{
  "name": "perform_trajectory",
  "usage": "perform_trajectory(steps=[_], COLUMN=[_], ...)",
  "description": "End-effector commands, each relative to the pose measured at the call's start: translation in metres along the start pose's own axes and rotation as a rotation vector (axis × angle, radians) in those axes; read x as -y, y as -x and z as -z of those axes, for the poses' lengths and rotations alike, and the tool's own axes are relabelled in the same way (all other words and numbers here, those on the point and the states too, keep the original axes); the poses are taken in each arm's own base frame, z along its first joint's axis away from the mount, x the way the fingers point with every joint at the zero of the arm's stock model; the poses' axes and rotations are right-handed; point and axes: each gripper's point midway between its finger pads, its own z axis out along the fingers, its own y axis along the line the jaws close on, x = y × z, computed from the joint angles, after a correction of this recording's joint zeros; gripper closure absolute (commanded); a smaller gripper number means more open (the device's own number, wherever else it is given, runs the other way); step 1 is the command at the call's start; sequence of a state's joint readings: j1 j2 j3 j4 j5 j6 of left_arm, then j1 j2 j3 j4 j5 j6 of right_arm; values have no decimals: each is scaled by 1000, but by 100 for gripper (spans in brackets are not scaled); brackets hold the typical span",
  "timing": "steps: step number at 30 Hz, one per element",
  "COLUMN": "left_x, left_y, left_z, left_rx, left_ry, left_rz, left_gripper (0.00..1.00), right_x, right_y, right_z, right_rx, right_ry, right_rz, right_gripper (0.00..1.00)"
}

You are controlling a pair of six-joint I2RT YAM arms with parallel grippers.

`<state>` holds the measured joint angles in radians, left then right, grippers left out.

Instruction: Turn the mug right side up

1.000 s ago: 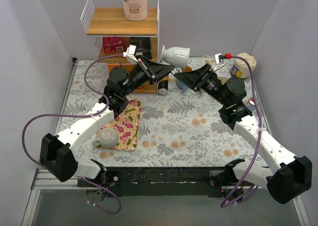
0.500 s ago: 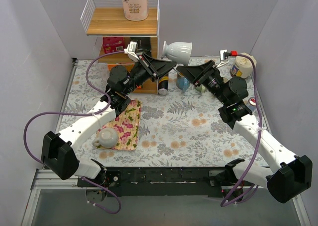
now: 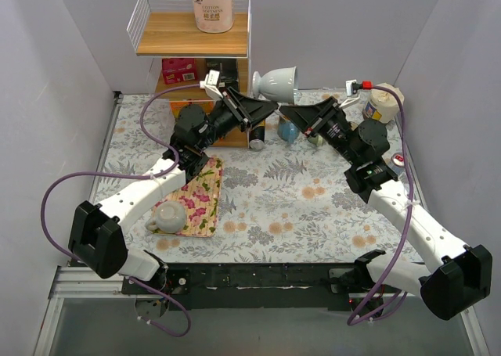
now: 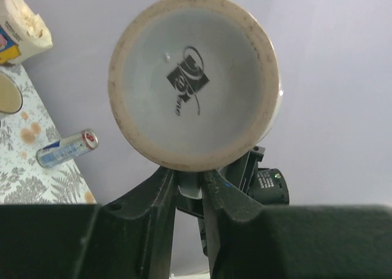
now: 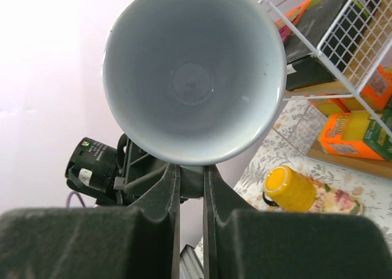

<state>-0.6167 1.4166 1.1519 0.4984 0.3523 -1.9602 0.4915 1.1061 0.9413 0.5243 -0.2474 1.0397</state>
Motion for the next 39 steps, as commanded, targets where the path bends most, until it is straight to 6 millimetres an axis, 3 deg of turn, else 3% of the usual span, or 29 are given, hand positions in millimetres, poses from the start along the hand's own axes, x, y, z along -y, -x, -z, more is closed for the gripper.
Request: perform_trajectory(steps=[1, 4, 10, 14, 18, 20, 23, 26, 27, 29, 31, 34, 39], left_x=[11, 4, -13, -29, -44, -61, -83, -113, -117, -139, -148, -158, -162], left_y=[-25, -27, -26, -26, -17, -10, 6, 20, 35, 38, 47, 49, 45], left_z=[13, 14, 18, 26, 42, 54, 76, 102, 110, 130, 146, 155, 160], left_rx=[-107, -111, -109, -105, -62, -26, 42, 83, 147, 150, 185, 191, 196], left_ry=[-16, 10, 98, 188, 304, 401, 549, 750, 821, 970, 1077, 1147, 1150], left_rz=[-19, -39, -93, -136, -208, -245, -345, -409, -435, -446, -452, -444, -403], left_gripper=[71, 40, 12, 2, 2, 2, 2, 2, 2, 2, 2, 2, 2], right_x=[-28, -23, -8, 3, 34, 42, 74, 101, 112, 126, 142, 167, 203], right_y=[29, 30, 32, 37, 46, 48, 41, 19, 13, -8, -31, -61, -83], right_z=[3, 6, 14, 23, 42, 48, 64, 76, 80, 84, 84, 88, 88], right_rx=[106, 113, 114, 123, 129, 124, 59, -26, -48, -102, -164, -238, -306], right_ry=[46, 18, -89, -185, -389, -438, -581, -661, -701, -743, -794, -889, -986], right_rz=[92, 97, 132, 191, 302, 346, 411, 419, 417, 413, 412, 429, 495], right_gripper=[99, 99, 99, 99, 99, 99, 99, 99, 99, 99, 99, 99, 99])
